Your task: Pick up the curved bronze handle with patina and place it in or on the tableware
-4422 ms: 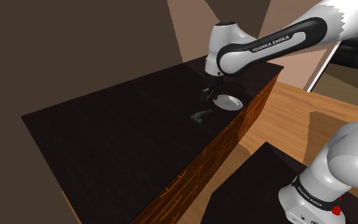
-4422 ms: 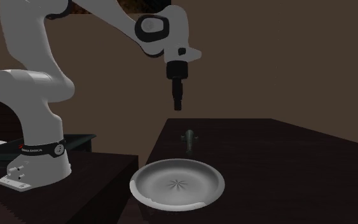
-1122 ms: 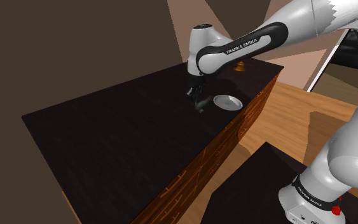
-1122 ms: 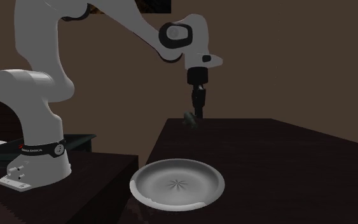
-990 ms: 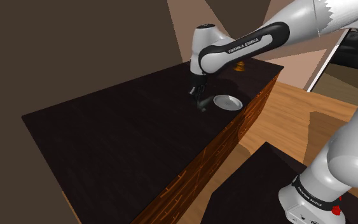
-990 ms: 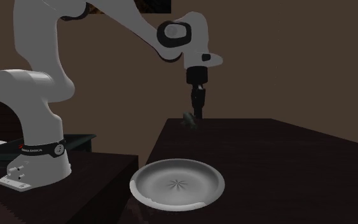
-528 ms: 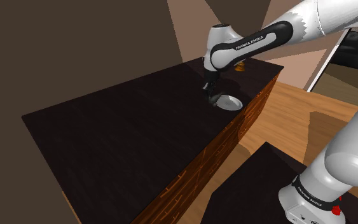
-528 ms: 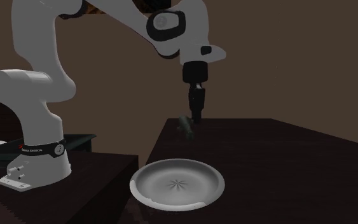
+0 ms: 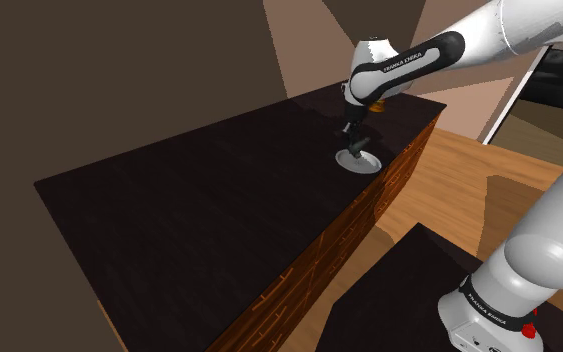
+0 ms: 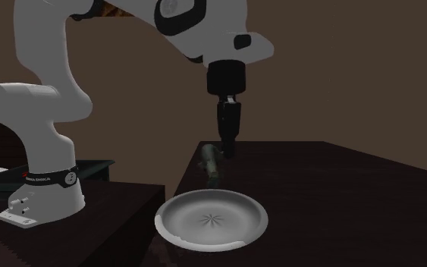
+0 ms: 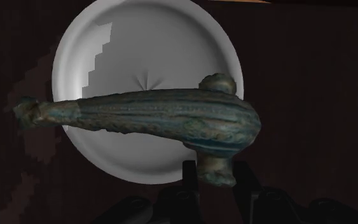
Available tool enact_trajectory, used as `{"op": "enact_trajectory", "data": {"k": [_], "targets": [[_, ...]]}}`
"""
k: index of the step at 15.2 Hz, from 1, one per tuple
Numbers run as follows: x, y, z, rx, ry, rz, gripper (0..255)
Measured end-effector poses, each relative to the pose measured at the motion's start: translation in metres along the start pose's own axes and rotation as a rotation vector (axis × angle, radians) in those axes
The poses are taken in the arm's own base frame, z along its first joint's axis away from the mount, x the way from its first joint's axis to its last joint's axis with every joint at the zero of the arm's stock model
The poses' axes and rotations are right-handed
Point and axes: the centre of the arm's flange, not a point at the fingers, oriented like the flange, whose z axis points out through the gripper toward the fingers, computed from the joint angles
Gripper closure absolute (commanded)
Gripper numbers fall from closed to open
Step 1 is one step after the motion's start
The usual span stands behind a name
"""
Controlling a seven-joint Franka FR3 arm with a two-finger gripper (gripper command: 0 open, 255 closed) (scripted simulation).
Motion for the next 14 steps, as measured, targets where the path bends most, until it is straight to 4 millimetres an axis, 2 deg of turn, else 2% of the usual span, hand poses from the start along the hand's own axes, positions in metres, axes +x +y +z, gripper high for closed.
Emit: {"op": "enact_trajectory", "data": {"k": [4,12,14], "targets": [[-0.002,0.014,0.019,0.0,0.0,-0.001,255],[-0.002,0.01,0.063,-0.001,0.002,-0.002,255],[-0.003,0.009,0.067,-0.001,0.002,-0.002,255]]}}
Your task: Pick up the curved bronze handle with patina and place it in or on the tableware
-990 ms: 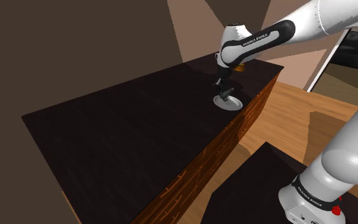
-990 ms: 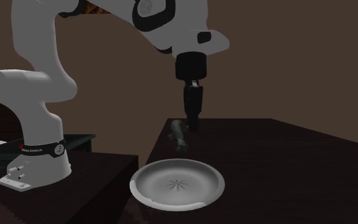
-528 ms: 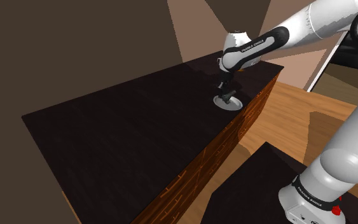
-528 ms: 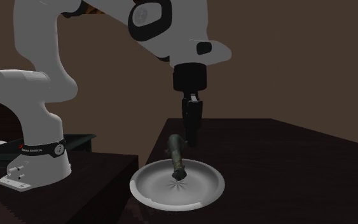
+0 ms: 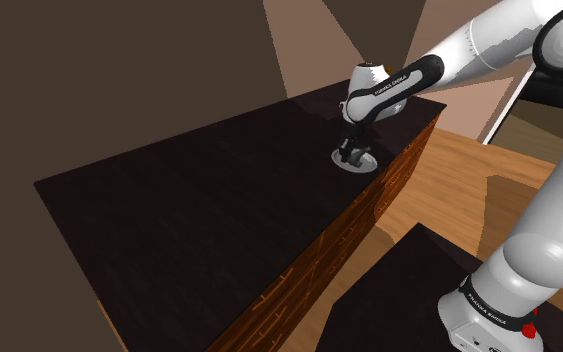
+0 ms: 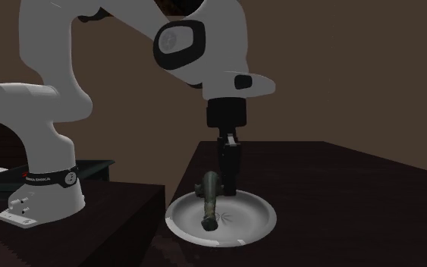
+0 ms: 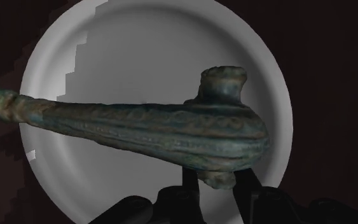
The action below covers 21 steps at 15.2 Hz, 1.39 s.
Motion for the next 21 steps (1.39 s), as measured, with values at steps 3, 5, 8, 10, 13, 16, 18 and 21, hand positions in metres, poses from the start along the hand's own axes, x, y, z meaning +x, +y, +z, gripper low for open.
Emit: {"op": "enact_trajectory", "data": {"k": [3,5,8,10,13,16,18,21], "targets": [[0.0,0.0,0.002,0.0,0.0,0.0,255],[-0.001,0.0,0.002,0.0,-0.001,0.0,255],[-0.001,0.0,0.002,0.0,-0.001,0.0,0],[-0.001,0.0,0.002,0.0,-0.001,0.0,0],[-0.002,-0.001,-0.005,0.0,-0.001,0.0,0],[-0.002,0.001,-0.037,0.0,0.0,0.0,0],[-0.002,0.0,-0.045,0.0,0.0,0.0,0],[-0.001,0.0,-0.047,0.0,-0.001,0.0,0]]}}
